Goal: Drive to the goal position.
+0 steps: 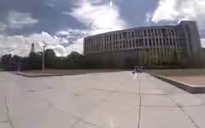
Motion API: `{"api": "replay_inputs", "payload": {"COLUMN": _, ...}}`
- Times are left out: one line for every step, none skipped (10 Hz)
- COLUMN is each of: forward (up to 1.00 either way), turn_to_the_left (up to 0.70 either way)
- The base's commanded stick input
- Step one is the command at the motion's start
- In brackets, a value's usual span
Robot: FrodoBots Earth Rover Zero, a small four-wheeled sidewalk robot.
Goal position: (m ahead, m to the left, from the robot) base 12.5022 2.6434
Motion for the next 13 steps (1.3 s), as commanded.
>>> {"api": "replay_inputs", "payload": {"forward": 0.70, "turn_to_the_left": 0.11}}
{"api": "replay_inputs", "payload": {"forward": 0.70, "turn_to_the_left": 0.11}}
{"api": "replay_inputs", "payload": {"forward": 0.70, "turn_to_the_left": 0.10}}
{"api": "replay_inputs", "payload": {"forward": 0.70, "turn_to_the_left": 0.10}}
{"api": "replay_inputs", "payload": {"forward": 0.70, "turn_to_the_left": 0.10}}
{"api": "replay_inputs", "payload": {"forward": 0.70, "turn_to_the_left": 0.10}}
{"api": "replay_inputs", "payload": {"forward": 0.70, "turn_to_the_left": 0.10}}
{"api": "replay_inputs", "payload": {"forward": 0.70, "turn_to_the_left": 0.09}}
{"api": "replay_inputs", "payload": {"forward": 0.70, "turn_to_the_left": 0.10}}
{"api": "replay_inputs", "payload": {"forward": 0.70, "turn_to_the_left": 0.09}}
{"api": "replay_inputs", "payload": {"forward": 0.70, "turn_to_the_left": 0.09}}
{"api": "replay_inputs", "payload": {"forward": 0.70, "turn_to_the_left": 0.08}}
{"api": "replay_inputs", "payload": {"forward": 0.70, "turn_to_the_left": 0.08}}
